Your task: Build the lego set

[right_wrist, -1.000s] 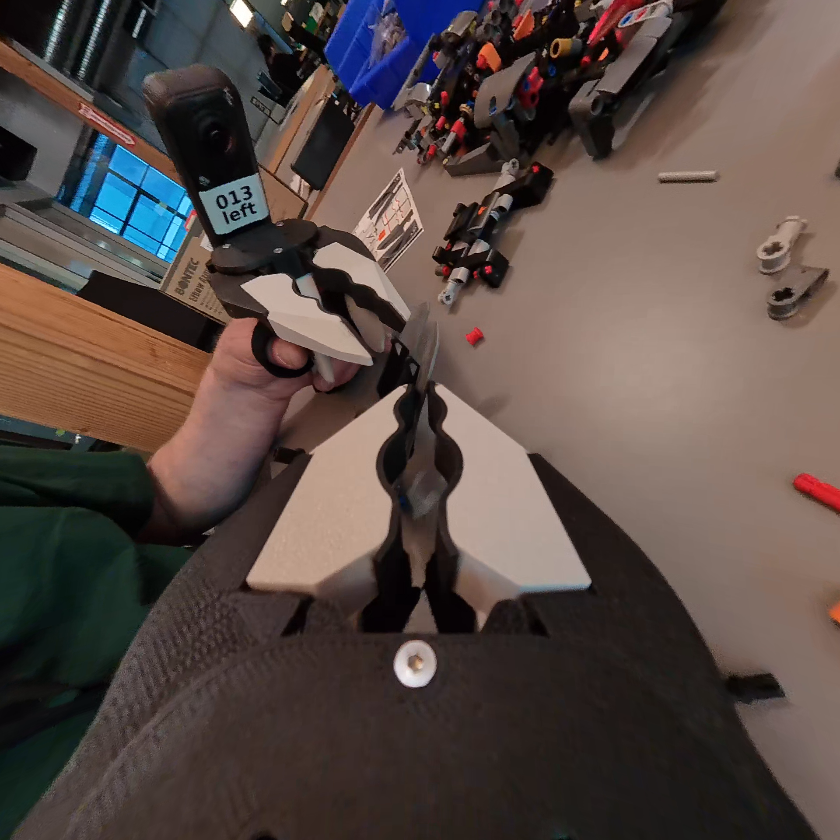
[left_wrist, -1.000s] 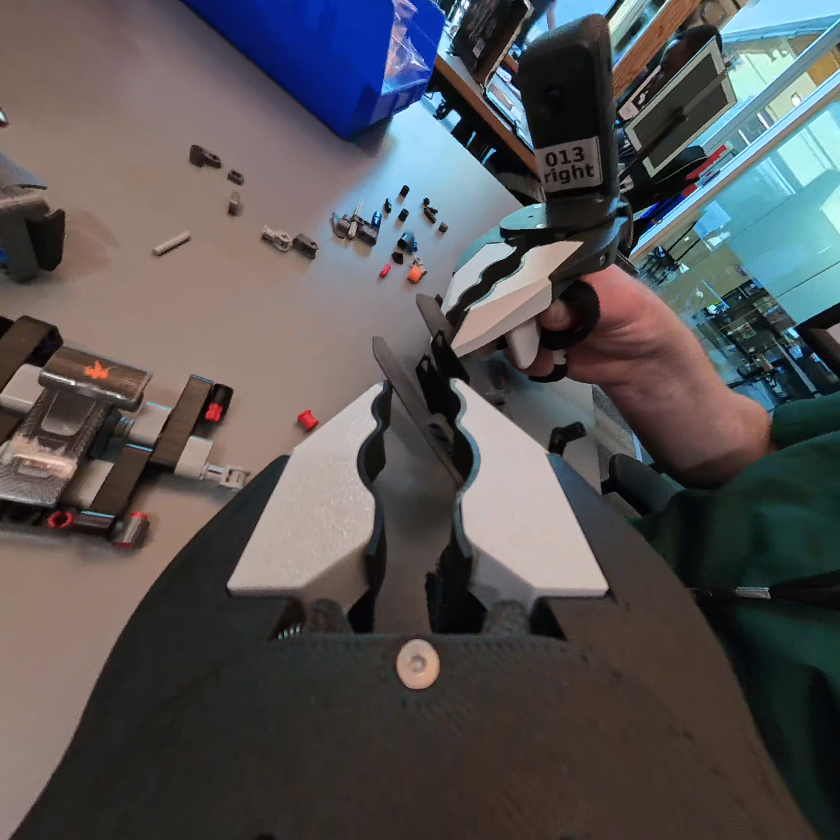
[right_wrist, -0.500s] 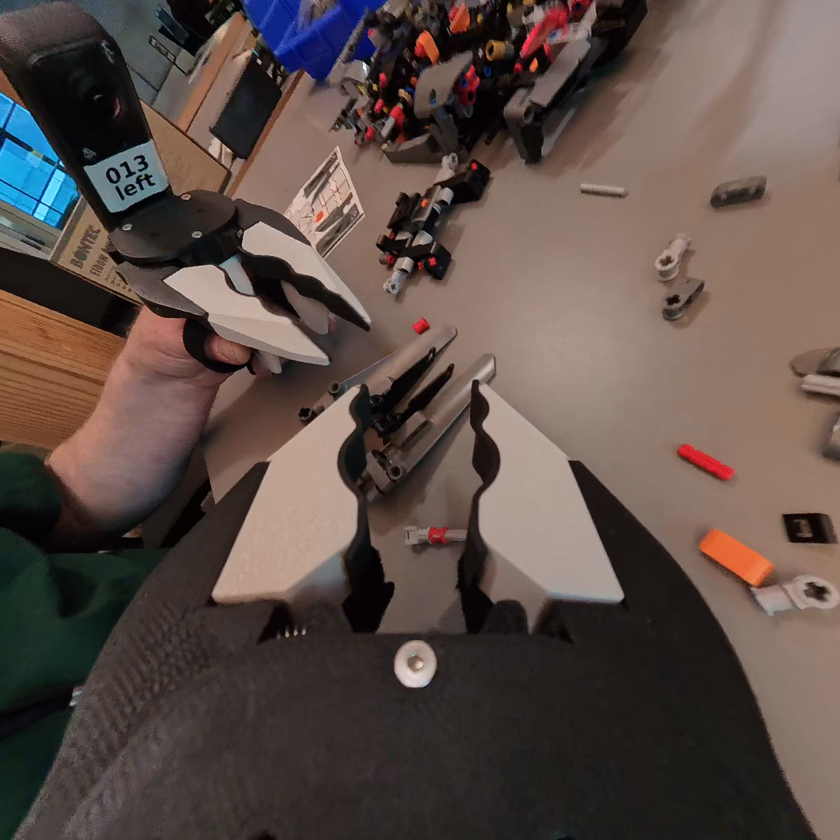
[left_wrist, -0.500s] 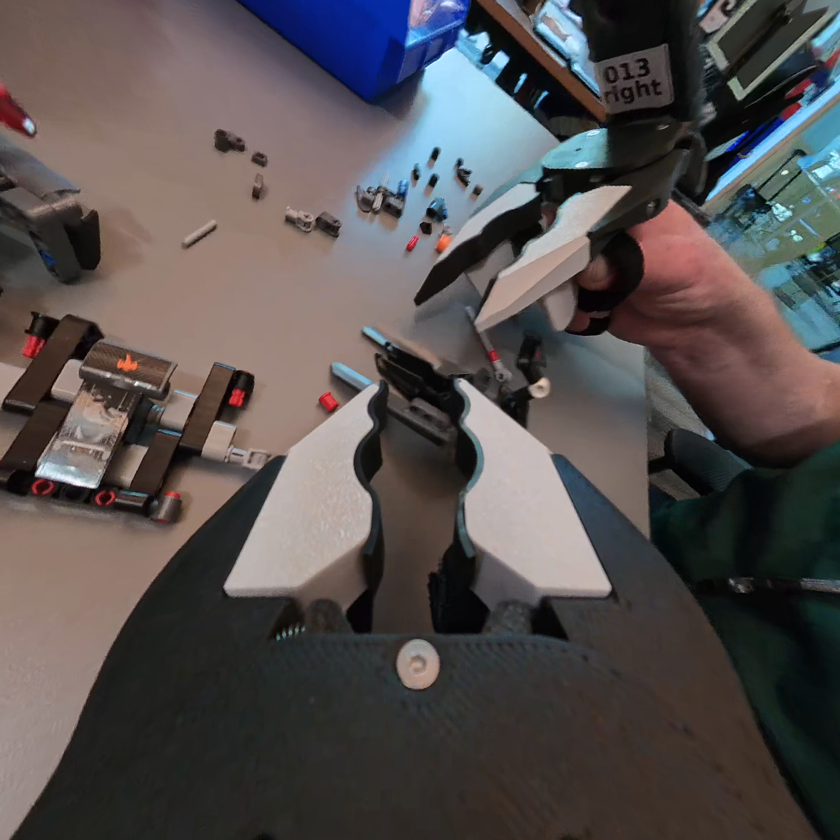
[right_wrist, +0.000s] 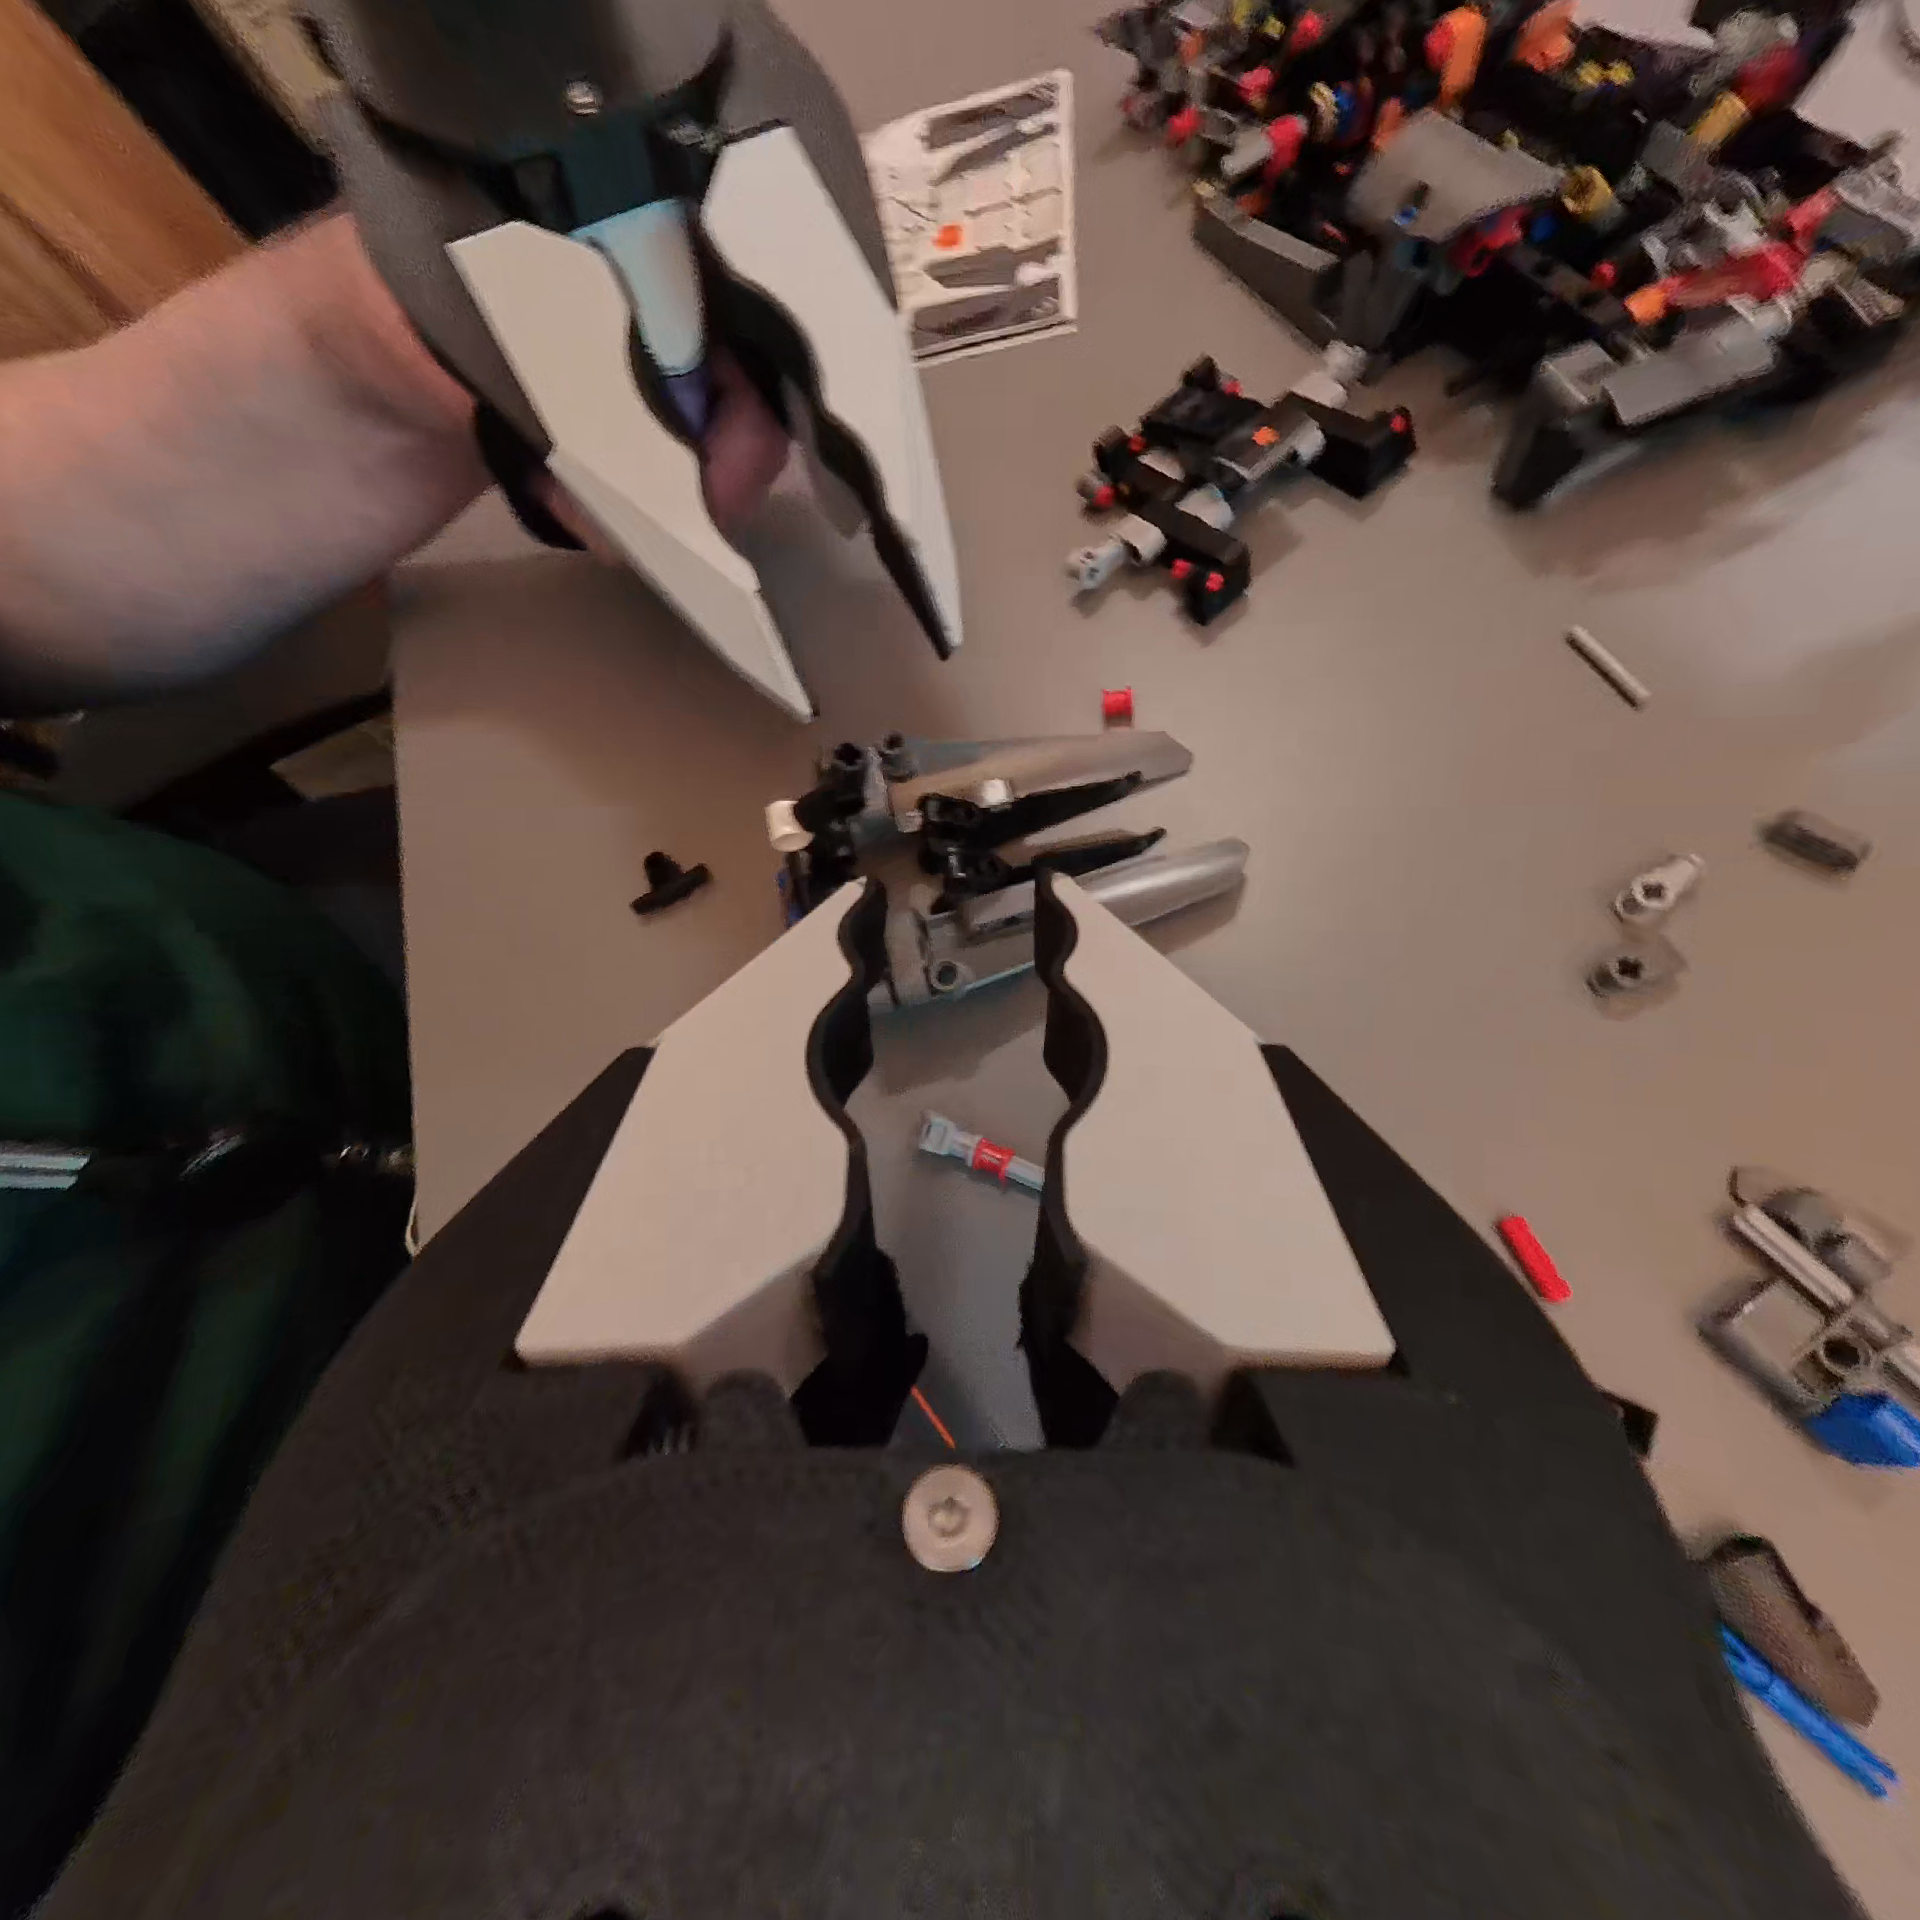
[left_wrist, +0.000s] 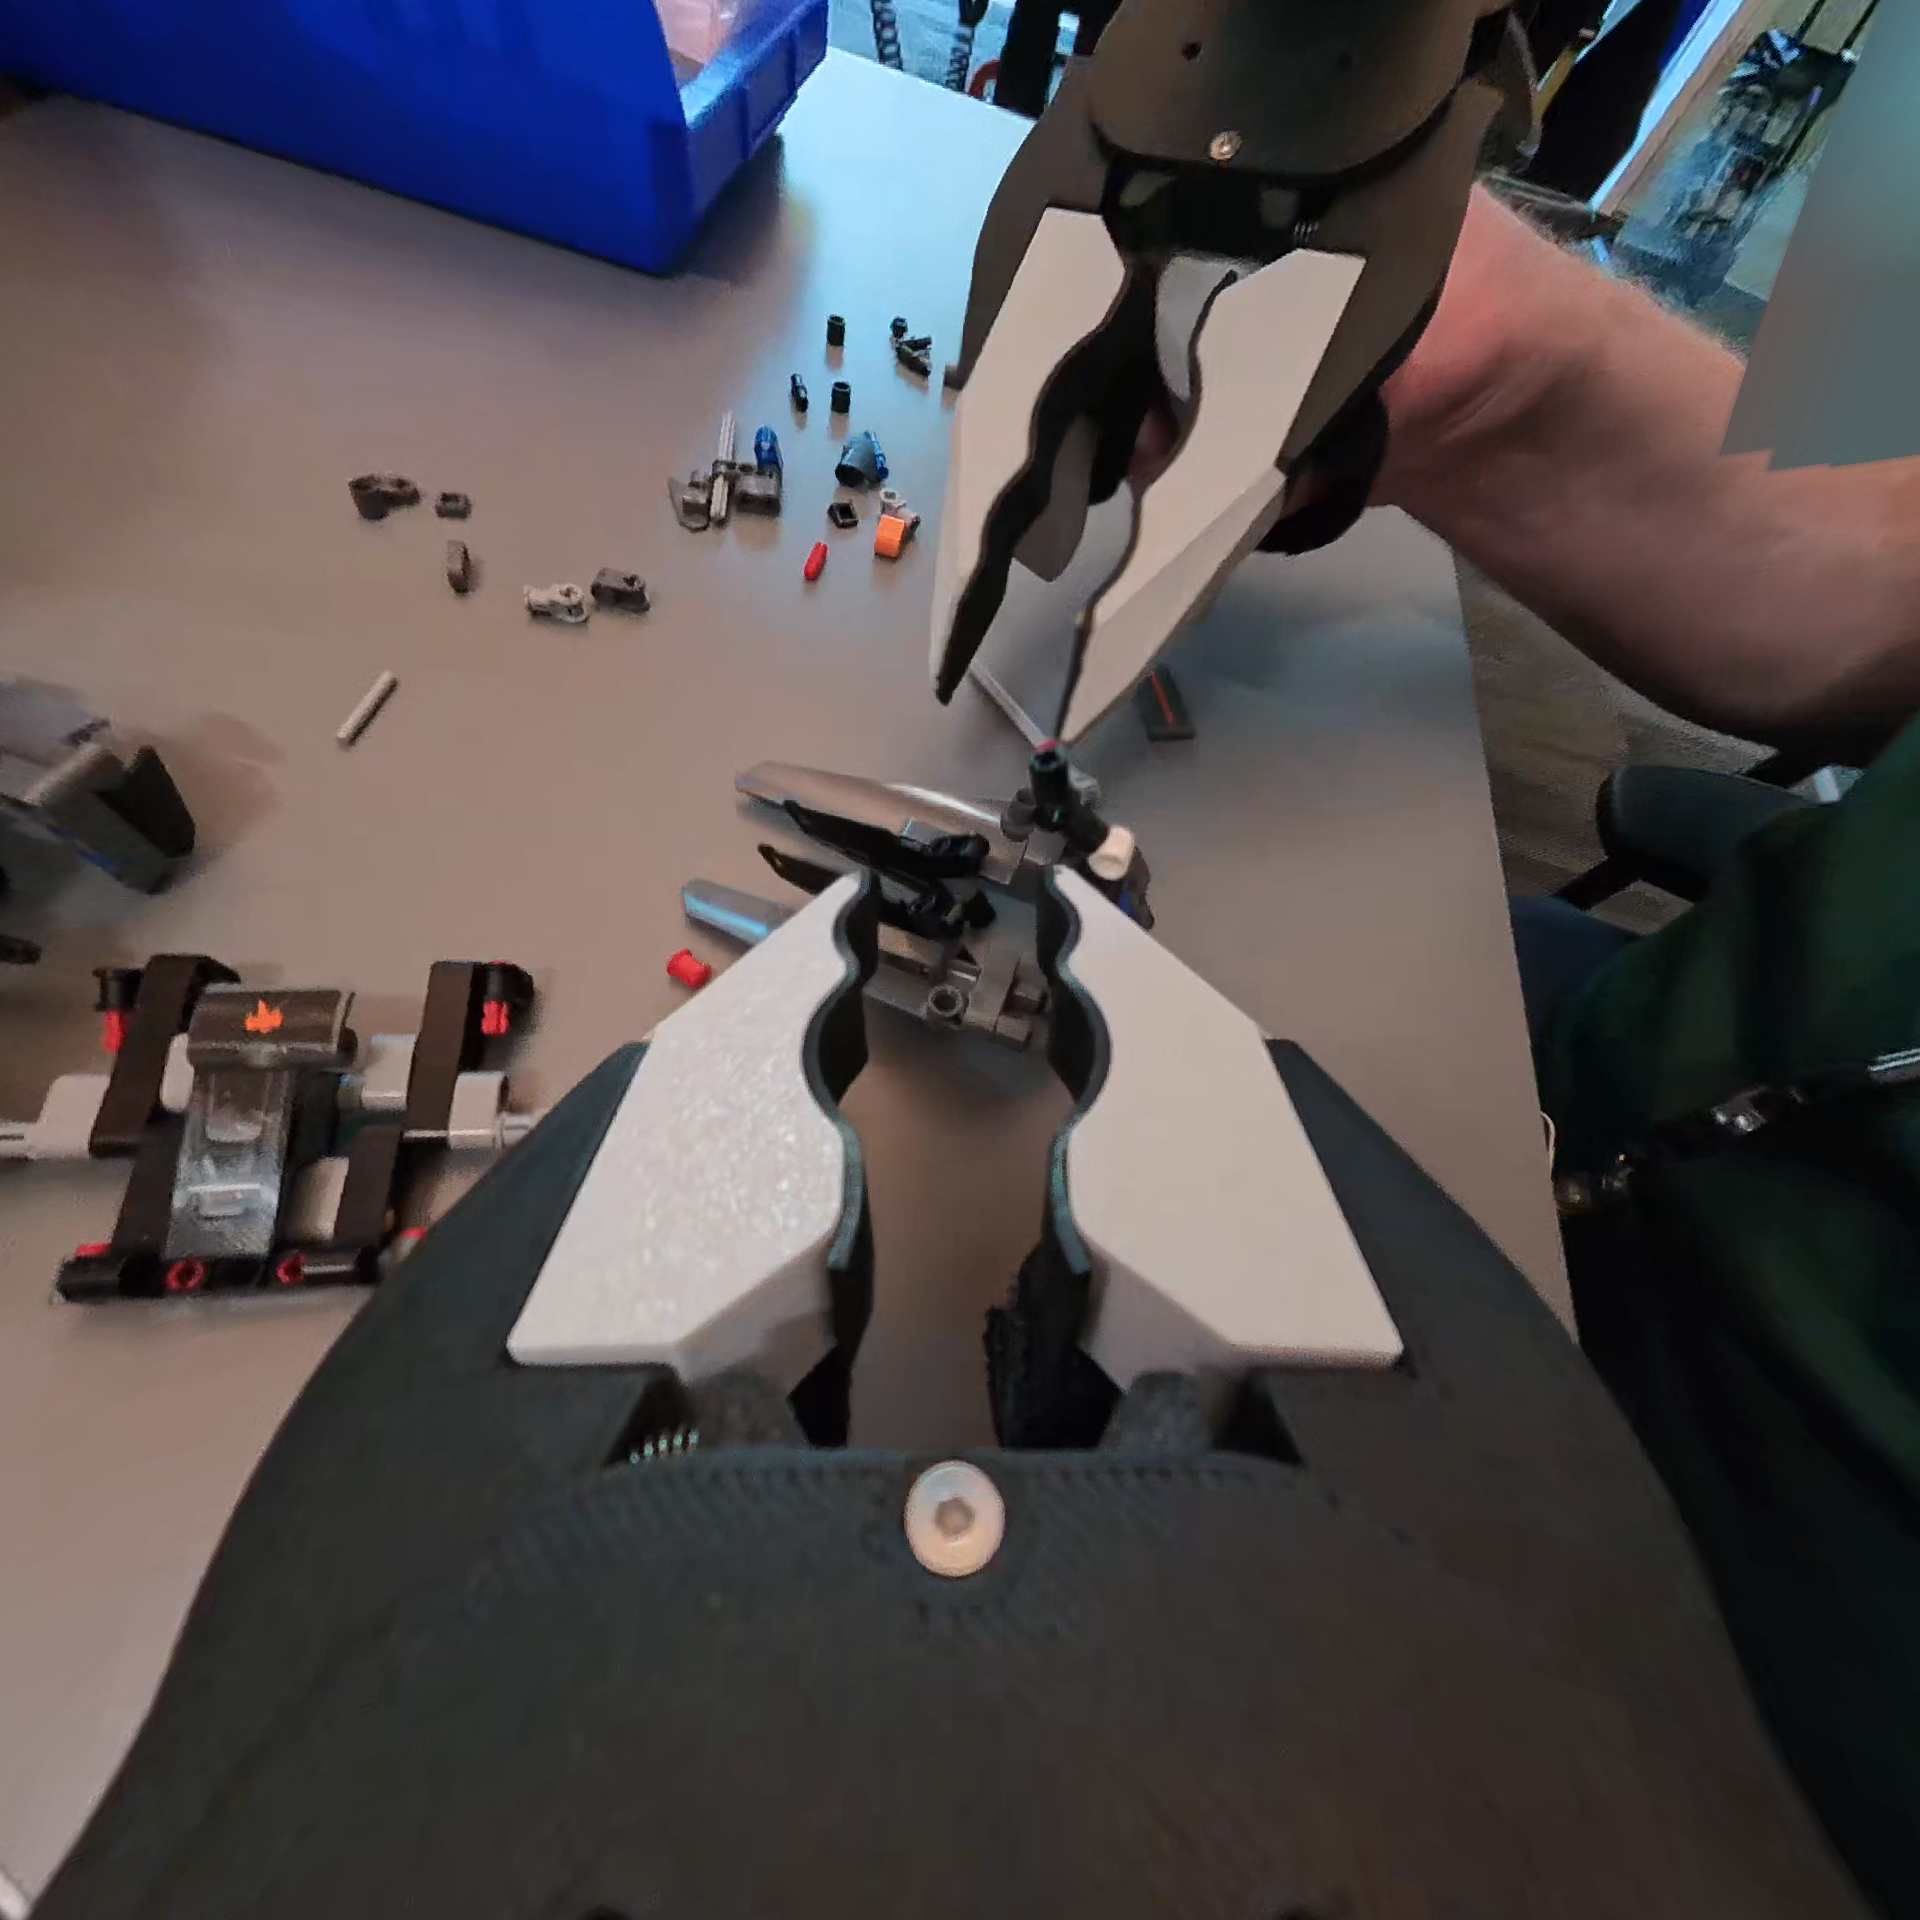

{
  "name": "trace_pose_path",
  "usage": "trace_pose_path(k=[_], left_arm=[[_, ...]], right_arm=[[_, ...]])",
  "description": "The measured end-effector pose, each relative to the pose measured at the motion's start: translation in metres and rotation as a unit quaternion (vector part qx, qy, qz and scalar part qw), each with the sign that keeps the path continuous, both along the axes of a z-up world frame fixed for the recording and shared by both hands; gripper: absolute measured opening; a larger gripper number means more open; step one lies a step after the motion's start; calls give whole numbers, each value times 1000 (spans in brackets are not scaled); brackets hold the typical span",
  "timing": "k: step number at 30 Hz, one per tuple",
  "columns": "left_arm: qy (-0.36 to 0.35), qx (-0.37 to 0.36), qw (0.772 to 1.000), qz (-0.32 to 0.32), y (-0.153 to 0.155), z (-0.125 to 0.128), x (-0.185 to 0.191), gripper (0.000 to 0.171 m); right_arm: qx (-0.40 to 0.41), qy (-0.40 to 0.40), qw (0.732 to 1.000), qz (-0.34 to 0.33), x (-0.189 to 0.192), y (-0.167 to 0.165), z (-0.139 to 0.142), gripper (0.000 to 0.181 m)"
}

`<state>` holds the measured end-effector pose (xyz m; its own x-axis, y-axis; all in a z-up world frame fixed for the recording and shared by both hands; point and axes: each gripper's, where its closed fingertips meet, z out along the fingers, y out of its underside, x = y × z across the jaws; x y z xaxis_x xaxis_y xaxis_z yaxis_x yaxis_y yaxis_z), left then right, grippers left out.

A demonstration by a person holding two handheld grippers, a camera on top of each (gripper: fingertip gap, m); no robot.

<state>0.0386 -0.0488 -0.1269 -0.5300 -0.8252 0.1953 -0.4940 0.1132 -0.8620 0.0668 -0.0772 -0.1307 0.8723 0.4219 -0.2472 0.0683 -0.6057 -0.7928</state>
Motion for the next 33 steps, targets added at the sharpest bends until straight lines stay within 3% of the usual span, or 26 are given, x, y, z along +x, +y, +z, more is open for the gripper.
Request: trace_pose_path(k=[5, 9, 11, 18, 28, 33], left_arm=[[0, -18, 998, -66, -18, 7, -10, 39], [-10, -24, 998, -56, -21, 14, -4, 46], [-4, 8, 999, -41, -18, 7, 2, 44], [1, -13, 1000, -16, -14, 6, 19, 29], [19, -13, 1000, -20, -12, -1, 28, 25], [1, -37, 999, -31, -16, 12, 24, 25]], right_arm=[[6, 10, 998, 55, -16, -6, 4, 48], [-17, -9, 998, 61, -16, -4, -12, 47], [-19, -8, 998, 66, -20, -3, -16, 44], [-35, -20, 996, 79, -24, -1, -29, 44], [-32, -16, 996, 83, -25, 0, -33, 43], [-31, -17, 996, 85, -26, 0, -33, 43]])
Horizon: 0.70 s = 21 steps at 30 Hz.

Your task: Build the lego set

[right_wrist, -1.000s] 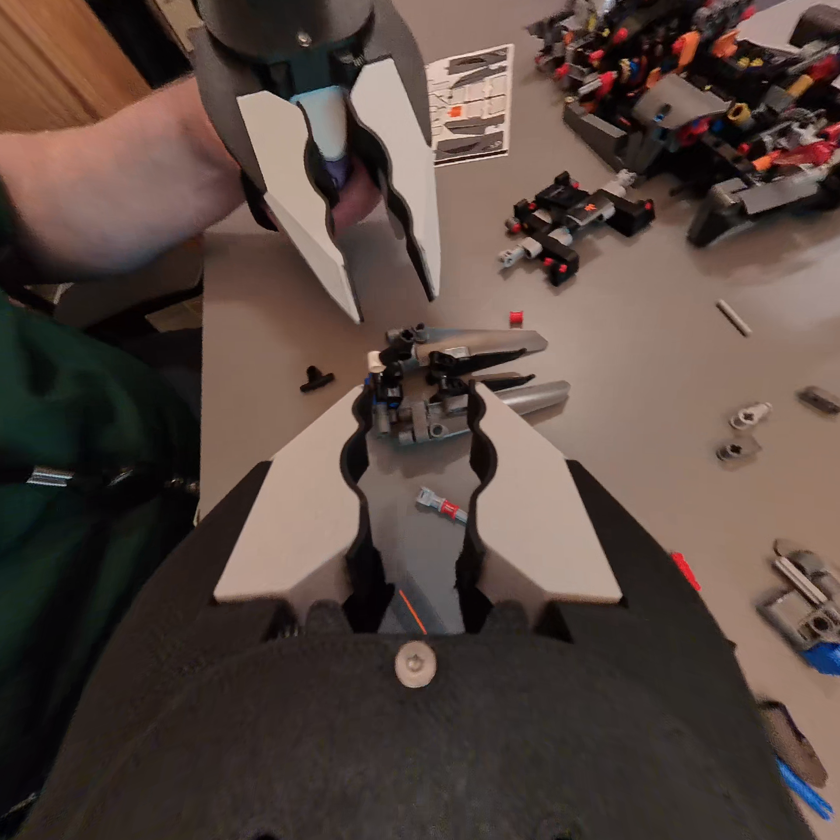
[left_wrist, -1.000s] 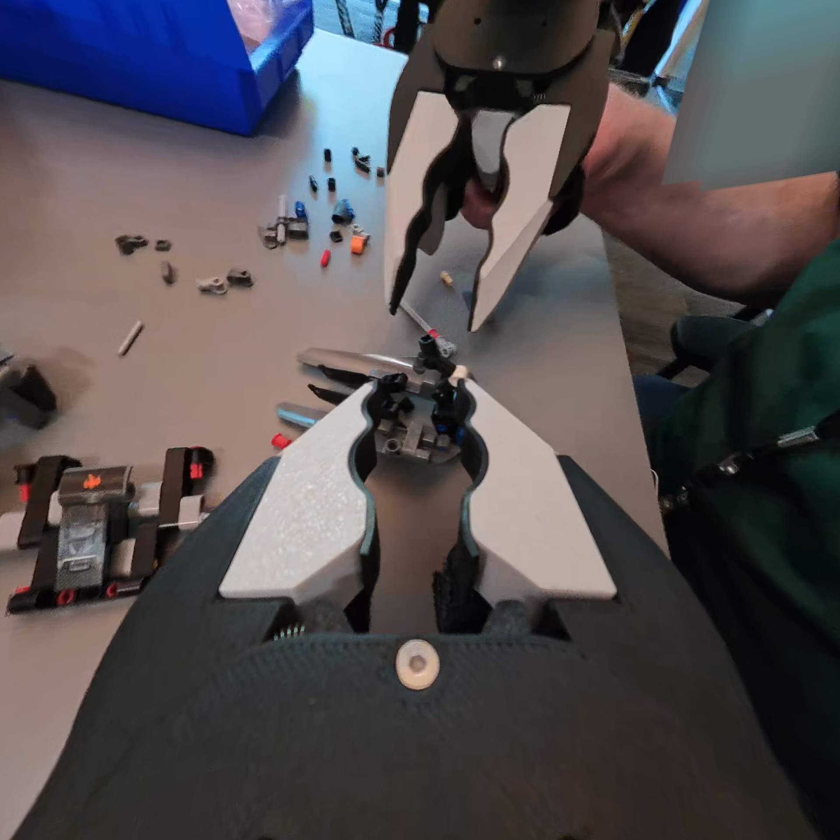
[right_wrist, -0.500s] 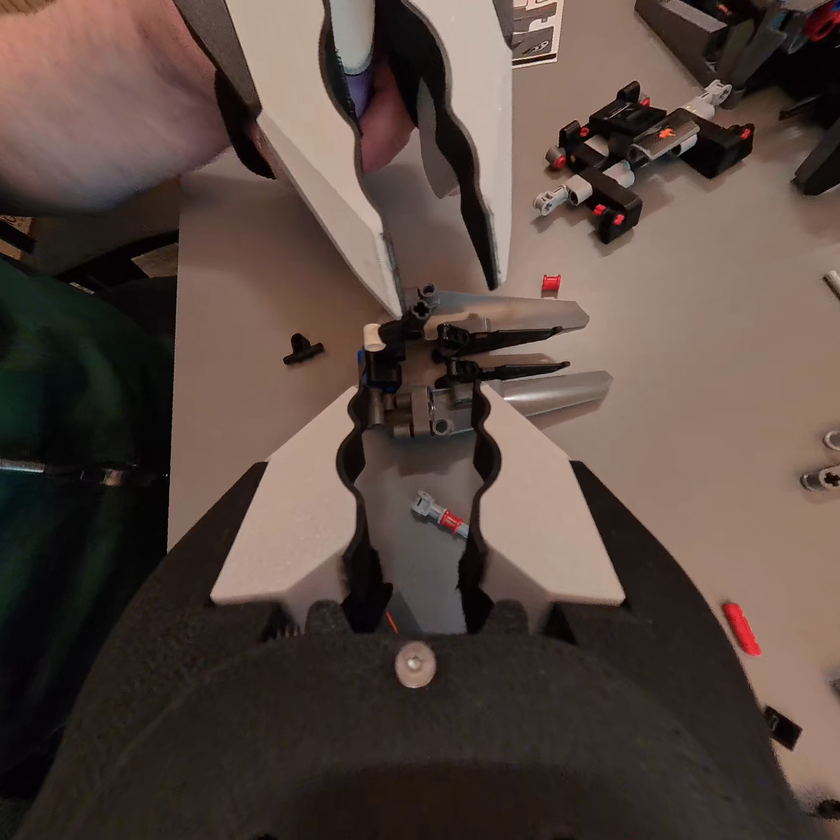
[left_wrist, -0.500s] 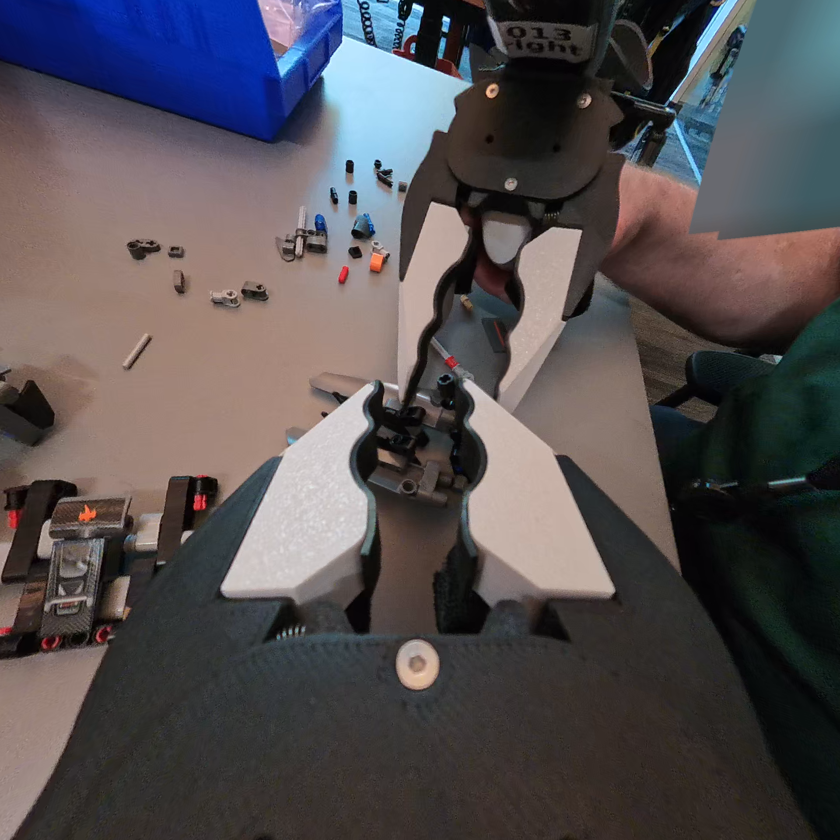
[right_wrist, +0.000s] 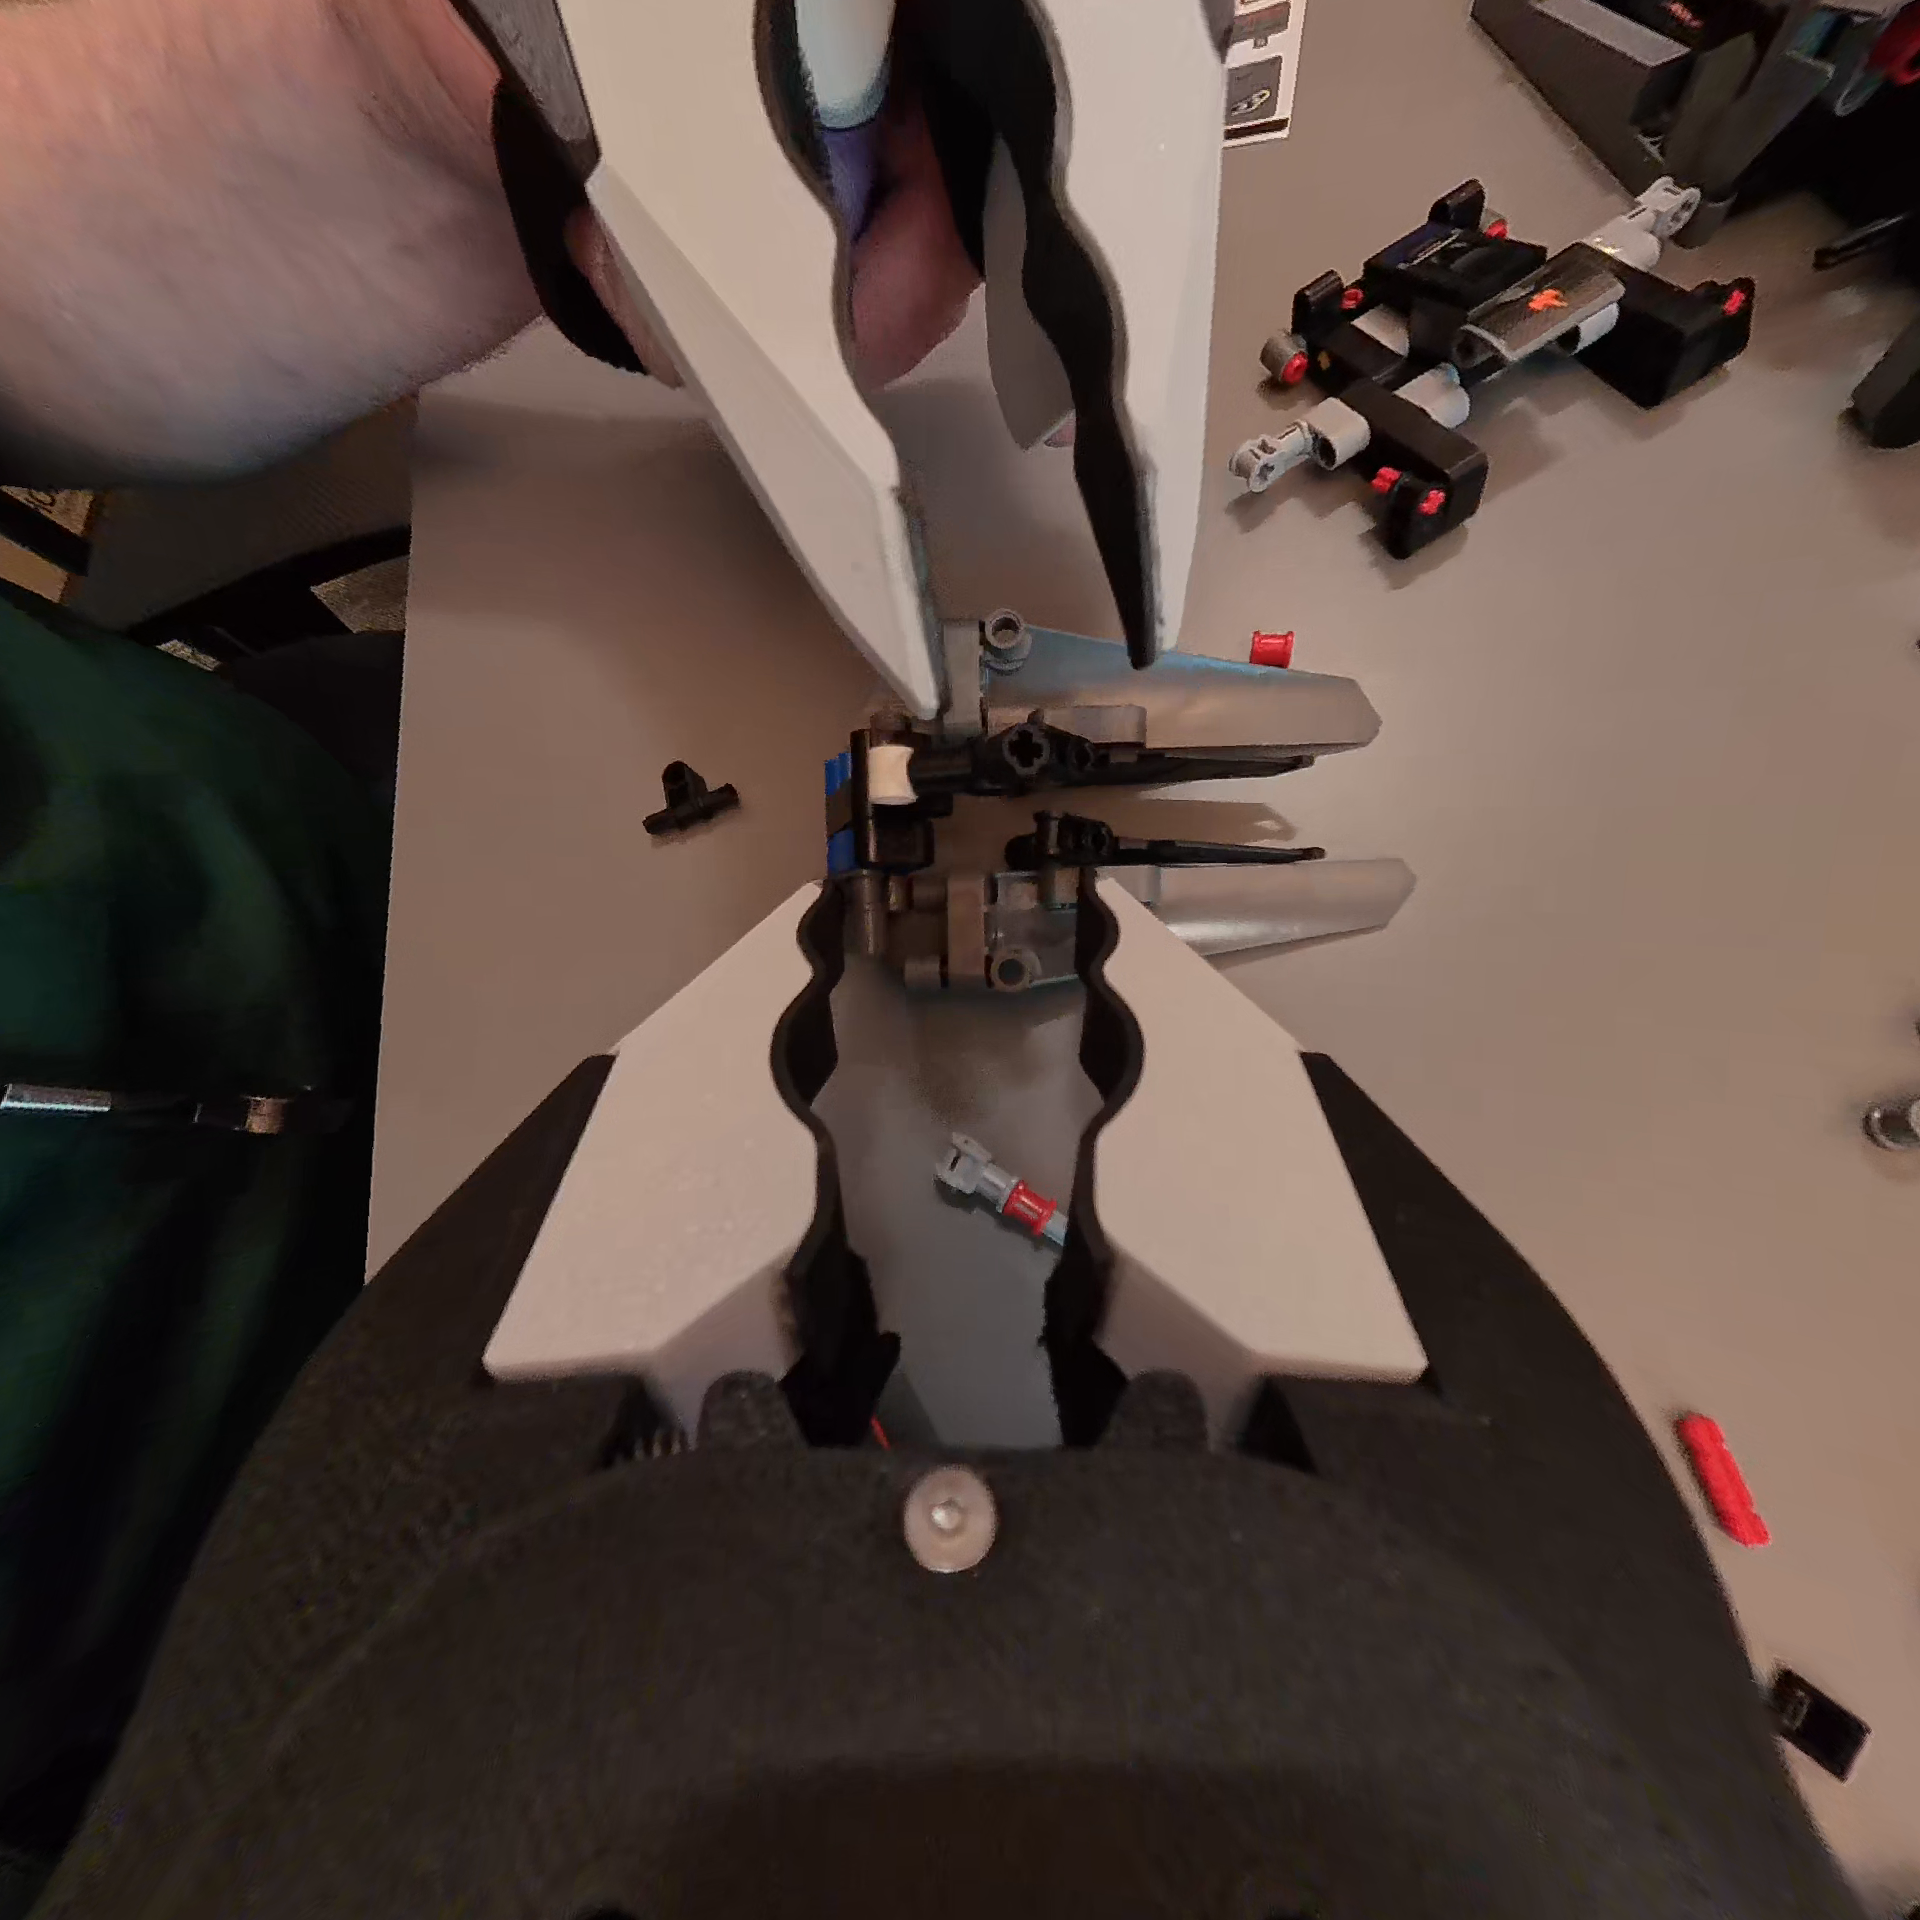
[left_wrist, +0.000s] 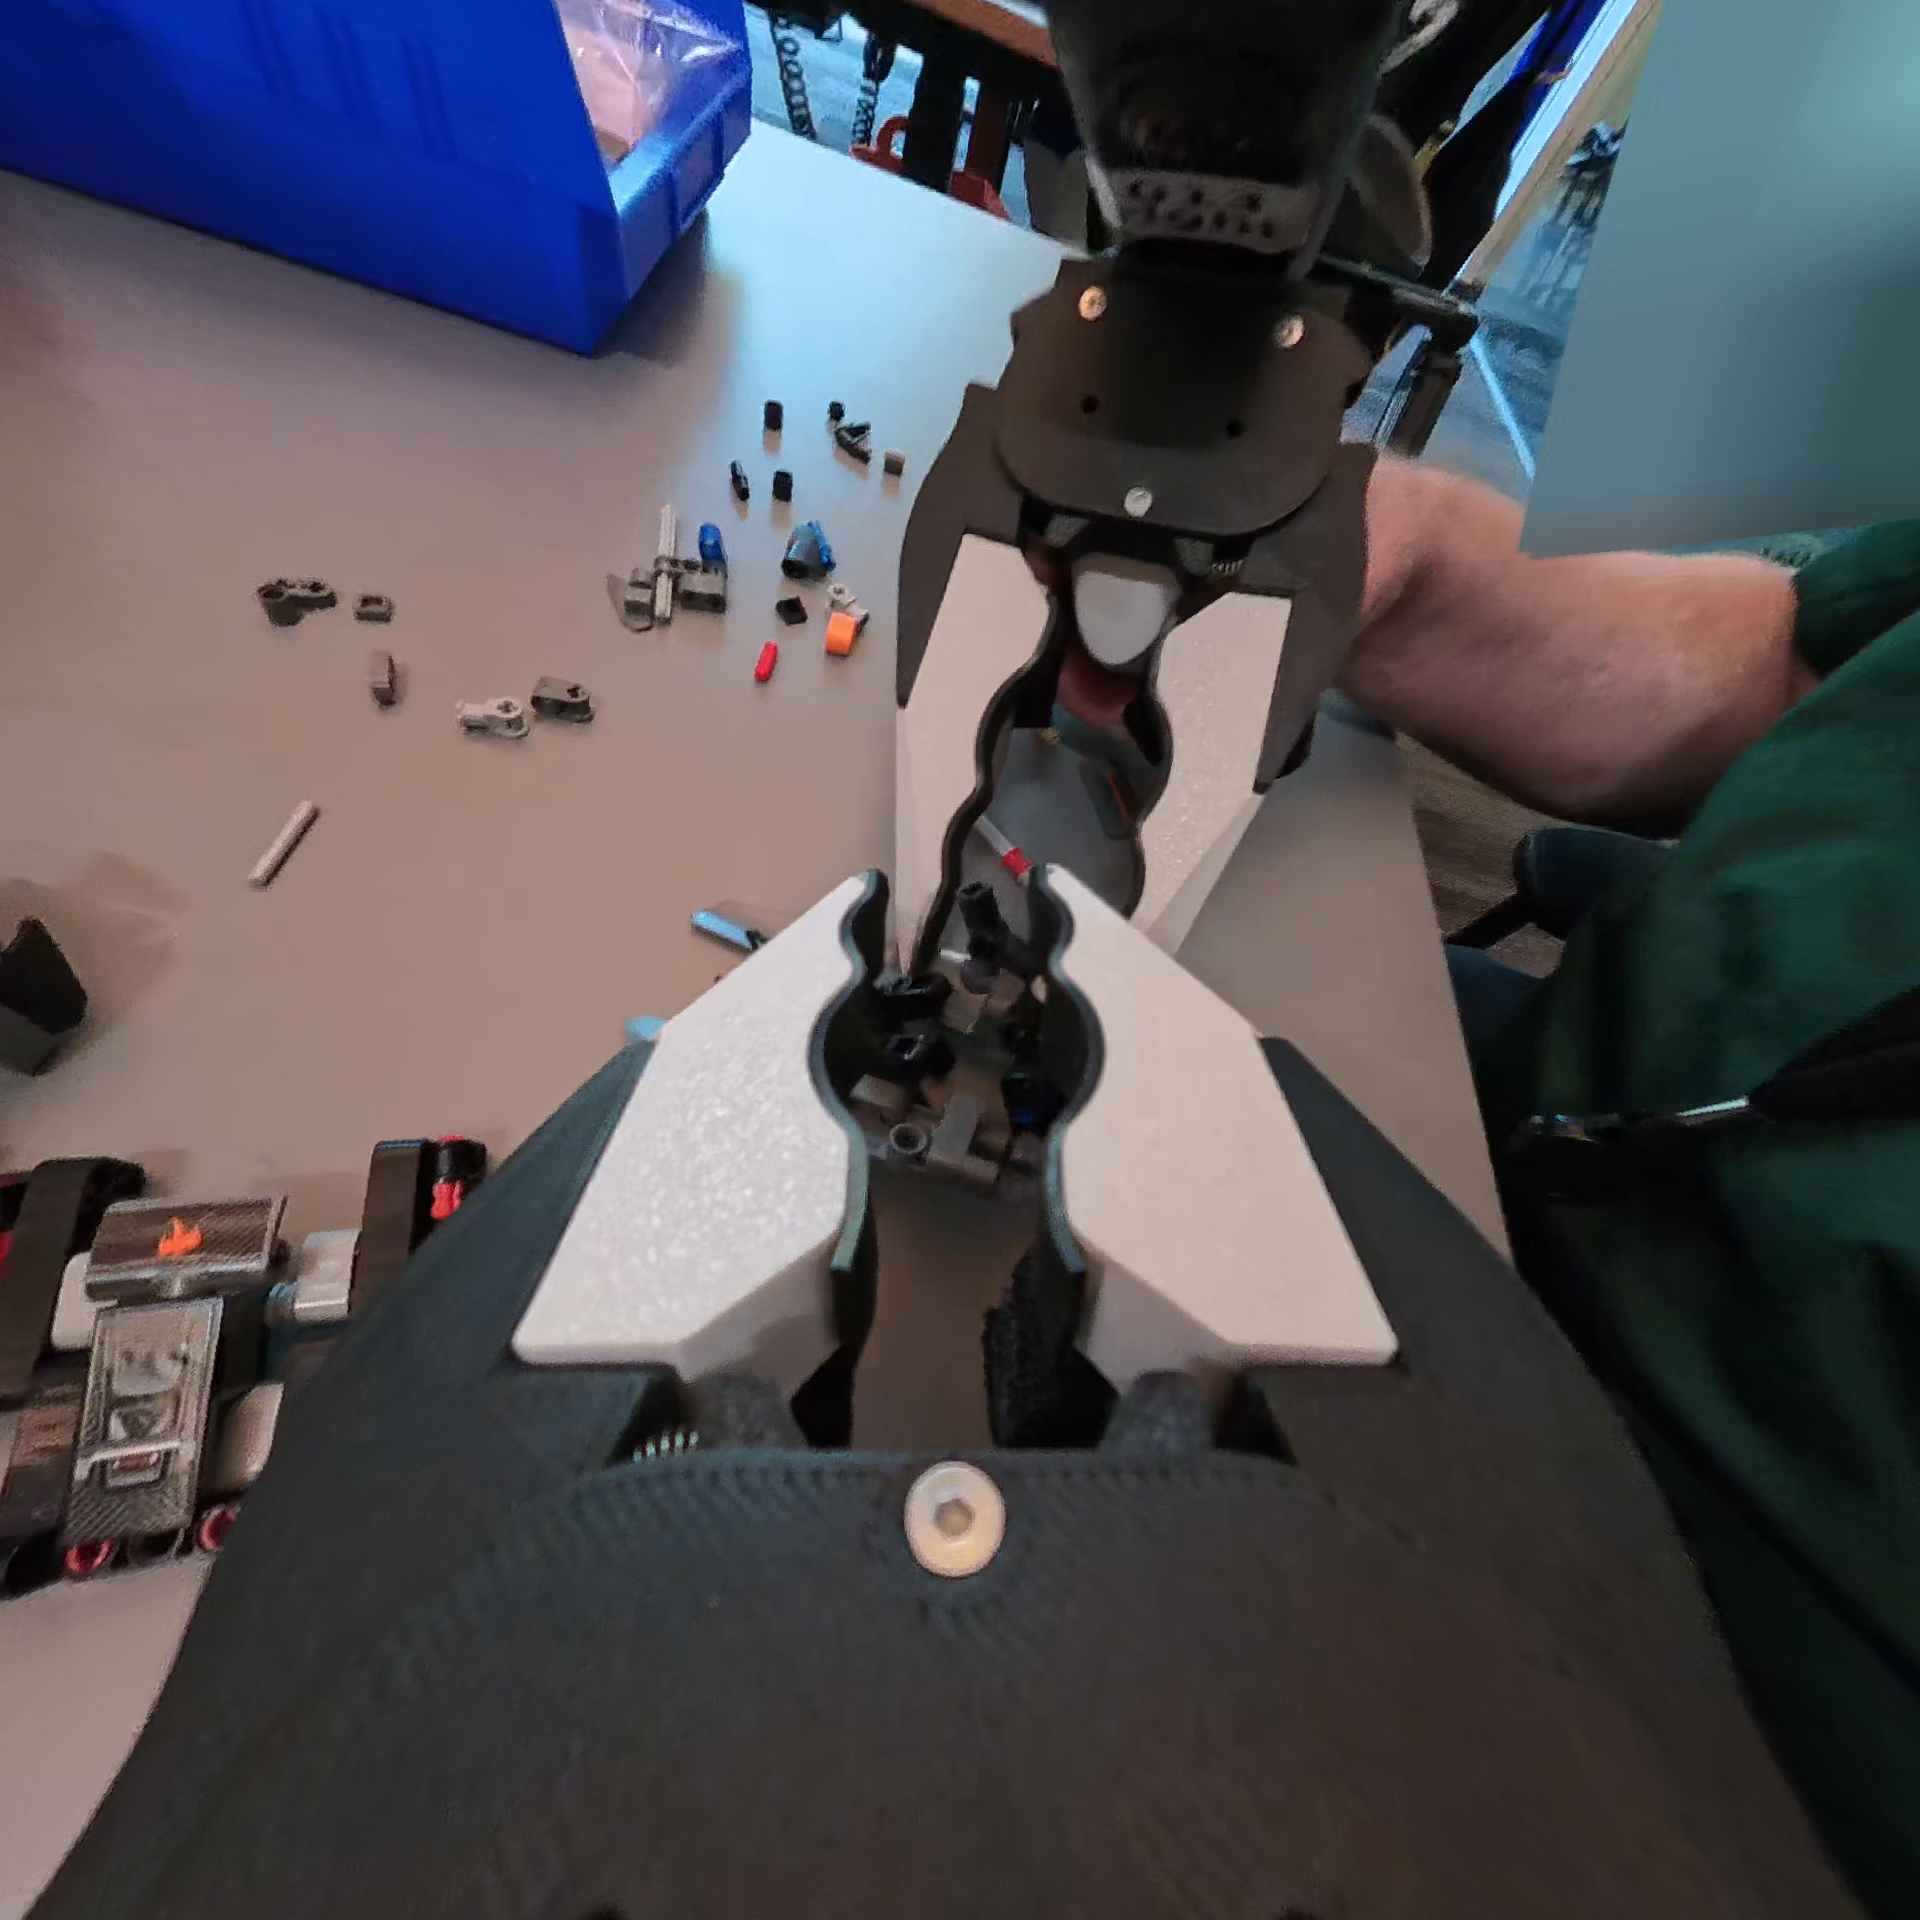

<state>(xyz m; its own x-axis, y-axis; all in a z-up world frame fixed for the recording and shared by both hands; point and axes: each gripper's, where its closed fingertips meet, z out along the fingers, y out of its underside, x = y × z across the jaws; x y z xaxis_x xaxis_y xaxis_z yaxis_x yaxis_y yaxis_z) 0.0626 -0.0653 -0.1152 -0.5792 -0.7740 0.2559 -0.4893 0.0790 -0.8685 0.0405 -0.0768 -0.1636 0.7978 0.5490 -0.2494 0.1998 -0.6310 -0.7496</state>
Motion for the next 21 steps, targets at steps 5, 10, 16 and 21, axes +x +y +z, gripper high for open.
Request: trace_pose_path(k=[5, 10, 16, 21], left_arm=[[11, 19, 1000, -19, -8, -4, 1, 20], [21, 36, 999, -15, -5, -14, 3, 8], [27, 47, 998, -8, -1, -22, 7, 5], [26, 66, 997, 9, 10, -28, 11, 5]], right_arm=[[1, 1, 1000, 1, -2, 1, 0, 42], [2, -1, 1000, 1, -2, 1, -1, 41], [5, -6, 1000, 4, -1, 1, -3, 38], [3, -5, 1000, 8, -4, 1, -5, 37]])
